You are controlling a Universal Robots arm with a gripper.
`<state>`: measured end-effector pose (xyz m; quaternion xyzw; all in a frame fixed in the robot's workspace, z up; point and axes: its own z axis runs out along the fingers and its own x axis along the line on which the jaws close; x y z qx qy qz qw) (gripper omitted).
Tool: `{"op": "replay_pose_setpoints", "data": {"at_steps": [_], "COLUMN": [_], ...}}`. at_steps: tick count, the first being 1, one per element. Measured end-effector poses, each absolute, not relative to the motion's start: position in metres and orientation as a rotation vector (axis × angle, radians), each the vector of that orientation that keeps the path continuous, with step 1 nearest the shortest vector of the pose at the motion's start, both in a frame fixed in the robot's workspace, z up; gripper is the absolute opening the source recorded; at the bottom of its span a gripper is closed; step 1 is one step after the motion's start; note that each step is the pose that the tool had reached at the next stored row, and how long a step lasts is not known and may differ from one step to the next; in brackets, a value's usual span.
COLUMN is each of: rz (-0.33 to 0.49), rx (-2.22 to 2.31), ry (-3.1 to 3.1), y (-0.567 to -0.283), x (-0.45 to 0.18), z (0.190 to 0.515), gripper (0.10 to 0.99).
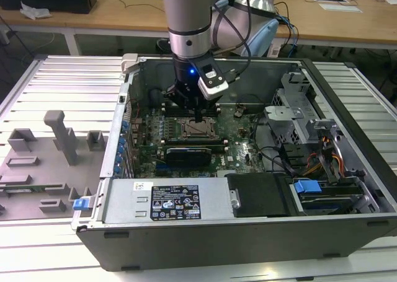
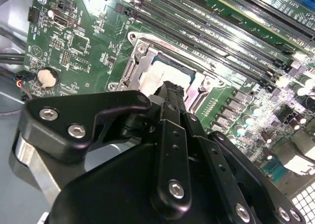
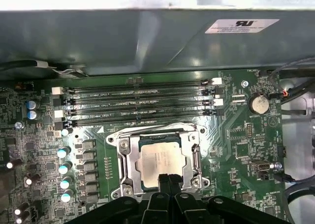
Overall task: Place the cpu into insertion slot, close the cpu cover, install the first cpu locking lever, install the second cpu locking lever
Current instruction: 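Install the first cpu locking lever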
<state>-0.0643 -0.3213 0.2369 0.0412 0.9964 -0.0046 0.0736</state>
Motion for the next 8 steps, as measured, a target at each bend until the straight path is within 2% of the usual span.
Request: {"op": "replay_pose_setpoints", "data": {"at_steps": [8], "rz": [-0.017], "rx": [0.124], "ry": [3.002], "y": [-0.3213], "x": [-0.0604], "z": [0.2377], "gripper": [0.106]}}
